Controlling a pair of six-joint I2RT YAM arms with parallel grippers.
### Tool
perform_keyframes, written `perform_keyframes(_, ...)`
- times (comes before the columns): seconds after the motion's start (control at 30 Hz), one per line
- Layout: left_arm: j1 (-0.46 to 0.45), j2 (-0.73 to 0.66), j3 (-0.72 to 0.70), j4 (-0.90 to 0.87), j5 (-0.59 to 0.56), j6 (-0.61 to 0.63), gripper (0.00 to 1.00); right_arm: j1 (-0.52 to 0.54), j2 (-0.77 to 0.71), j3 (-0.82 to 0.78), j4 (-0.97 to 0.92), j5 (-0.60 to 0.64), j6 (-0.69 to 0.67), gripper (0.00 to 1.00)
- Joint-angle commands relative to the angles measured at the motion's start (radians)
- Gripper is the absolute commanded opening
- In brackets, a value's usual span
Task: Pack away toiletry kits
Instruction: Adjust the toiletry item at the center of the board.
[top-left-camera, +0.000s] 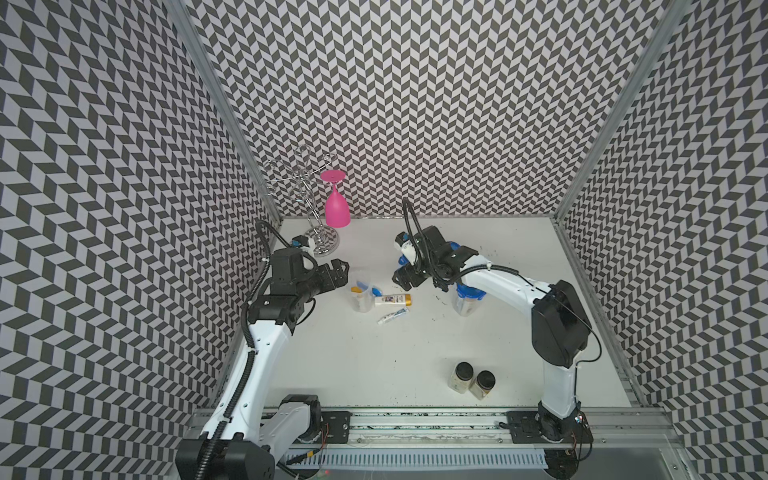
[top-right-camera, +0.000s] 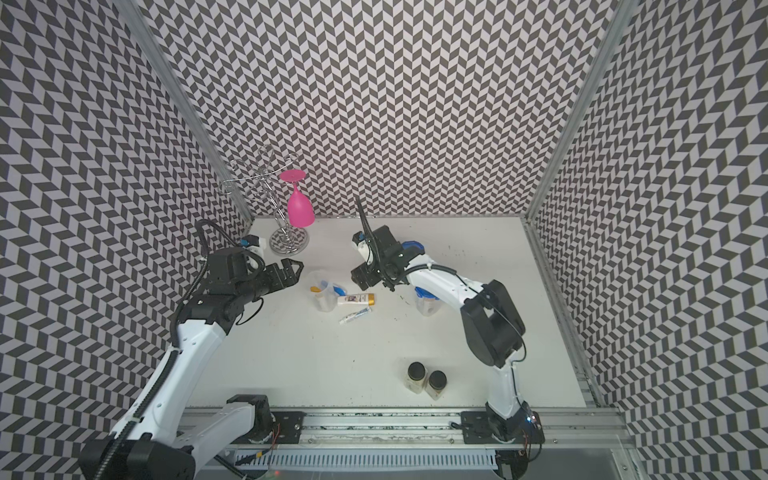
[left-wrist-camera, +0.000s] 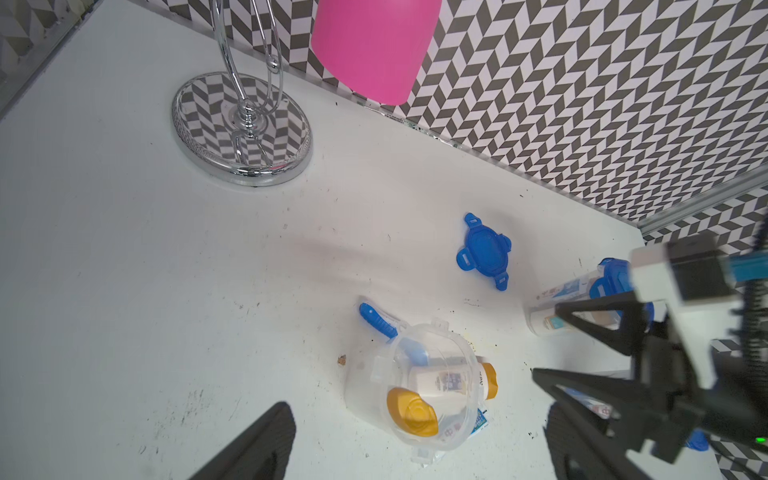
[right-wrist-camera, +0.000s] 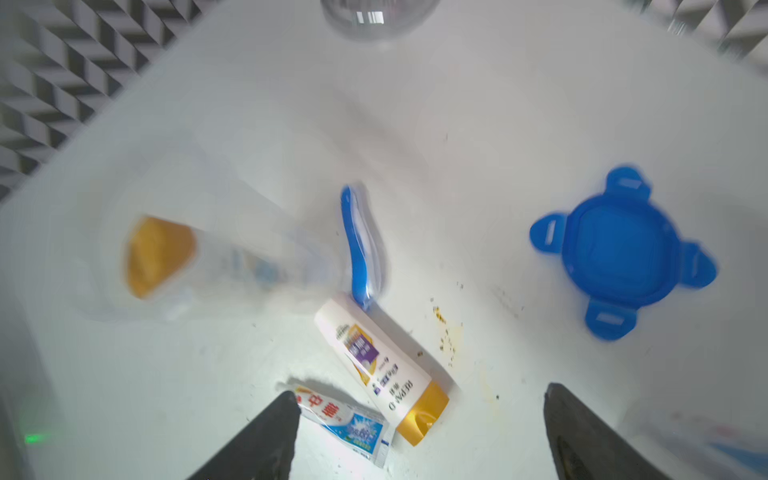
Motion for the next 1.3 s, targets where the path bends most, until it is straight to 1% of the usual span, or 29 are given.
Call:
perform_keyframes(0.0,-0.003,-0.003,0.032,0.044,0.031,-0.002,0.96,0.007,0.013,0.025,-0.046,0.046,-0.027,0.9)
perform_keyframes(0.2,-0.003,0.034,0.033,0.07,0.068,-0.008,0.96,0.012,0.058,-0.021,-0.011,0.018,-0.031,0.9)
perform_keyframes(0.33,-0.003,0.028,0.01,0.084,0.09,-0.071,0.96,0.029,0.059,-0.097,0.093,0.033,-0.028,0.9)
perform_keyframes(0.43,-0.003,0.024,-0.007,0.093,0.117,-0.092,0.96,0.023,0.098,-0.083,0.107,0.03,-0.024,0.9)
perform_keyframes(0.57,0.001,0.03,0.002,0.075,0.105,-0.095,0.96,0.016,0.151,-0.047,0.102,0.022,-0.013,0.9)
perform_keyframes(0.67,0.007,0.022,0.0,0.077,0.107,-0.108,0.95,0.019,0.149,-0.074,0.122,0.003,-0.014,0.89)
perform_keyframes(0.77,0.01,0.017,-0.013,0.083,0.115,-0.118,0.95,0.028,0.165,-0.07,0.113,0.041,-0.019,0.89)
perform_keyframes(0.83,0.015,0.013,-0.037,0.096,0.141,-0.134,0.95,0.035,0.188,-0.059,0.1,0.075,-0.024,0.89)
perform_keyframes(0.93,0.016,0.007,-0.074,0.122,0.179,-0.15,0.95,0.053,0.204,-0.056,0.103,0.088,-0.039,0.89)
perform_keyframes(1.07,0.018,-0.001,-0.108,0.125,0.191,-0.141,0.95,0.088,0.218,-0.046,0.098,0.141,-0.067,0.89)
perform_keyframes(1.17,0.022,-0.013,-0.139,0.141,0.208,-0.143,0.95,0.101,0.229,-0.03,0.092,0.145,-0.066,0.9)
perform_keyframes(1.27,0.022,-0.026,-0.153,0.143,0.213,-0.145,0.95,0.102,0.232,-0.026,0.093,0.129,-0.034,0.9)
